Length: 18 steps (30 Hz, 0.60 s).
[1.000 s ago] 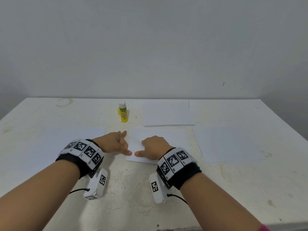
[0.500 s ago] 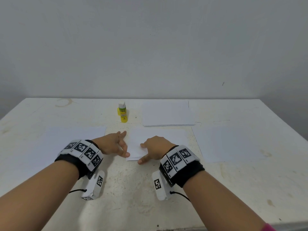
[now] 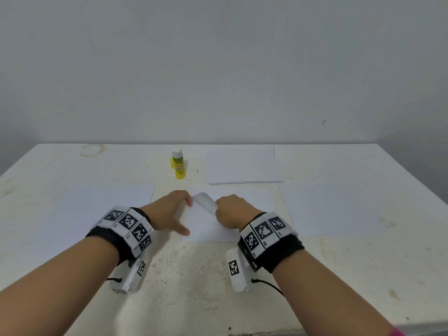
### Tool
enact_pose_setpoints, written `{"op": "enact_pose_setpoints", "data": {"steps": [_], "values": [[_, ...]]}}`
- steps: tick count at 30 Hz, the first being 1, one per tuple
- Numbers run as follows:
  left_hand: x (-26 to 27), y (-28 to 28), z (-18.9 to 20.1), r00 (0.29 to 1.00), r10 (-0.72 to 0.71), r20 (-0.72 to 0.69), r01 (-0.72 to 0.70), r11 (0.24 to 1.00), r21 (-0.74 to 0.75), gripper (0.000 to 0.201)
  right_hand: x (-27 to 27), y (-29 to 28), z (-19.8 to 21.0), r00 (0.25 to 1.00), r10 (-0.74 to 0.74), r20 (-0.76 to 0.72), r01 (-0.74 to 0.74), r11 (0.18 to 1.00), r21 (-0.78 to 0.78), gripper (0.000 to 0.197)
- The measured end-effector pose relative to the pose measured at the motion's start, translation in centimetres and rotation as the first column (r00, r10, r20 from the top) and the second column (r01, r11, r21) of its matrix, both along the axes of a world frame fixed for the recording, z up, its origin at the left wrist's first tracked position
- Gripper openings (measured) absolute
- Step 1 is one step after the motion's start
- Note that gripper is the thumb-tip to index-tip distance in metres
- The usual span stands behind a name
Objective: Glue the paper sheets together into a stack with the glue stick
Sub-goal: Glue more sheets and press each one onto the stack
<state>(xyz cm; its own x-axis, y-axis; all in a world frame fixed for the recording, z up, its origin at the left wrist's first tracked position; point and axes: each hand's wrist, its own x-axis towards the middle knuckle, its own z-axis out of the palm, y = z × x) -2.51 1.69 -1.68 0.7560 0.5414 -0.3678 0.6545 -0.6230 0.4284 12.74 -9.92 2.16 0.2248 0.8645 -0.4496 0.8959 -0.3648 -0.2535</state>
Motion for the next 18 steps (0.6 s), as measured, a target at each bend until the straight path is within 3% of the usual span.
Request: {"op": "enact_pose_setpoints", "data": {"steps": [2,4,10,16,18], "values": [[0.0,-0.2,-0.2,0.995,-0.067,-0.071,0.07,0.996,0.046,0.079,-0.1,-0.3,0.9,0.999,0.01,-0.038,-0.011,1.0,-0.02,0.038],[-0.1,-0.3,-0.1,0.987,-0.099,-0.13,0.11,0.99,0.083,0.089,0.0,-0.6,1.3,0.998,0.014,-0.068,-0.017,0.999,-0.043,0.038],[0.2,-0.6,0.6,0.96,-0.16,-0.23,0.208,0.958,0.2,0.082,0.0,-0.3,0.7,0.995,-0.038,-0.093,0.03,0.996,-0.086,0.028],[-0.1,-0.4,0.1,0.972,-0.126,-0.198,0.162,0.971,0.177,0.081,-0.2,0.1,0.2,0.998,-0.026,-0.049,0.023,0.997,-0.069,0.018],[-0.3,-0.4,-0.1,0.978,-0.109,-0.18,0.138,0.978,0.158,0.082,-0.5,0.1,0.0,0.999,-0.027,-0.03,0.025,0.998,-0.054,0.023]]}}
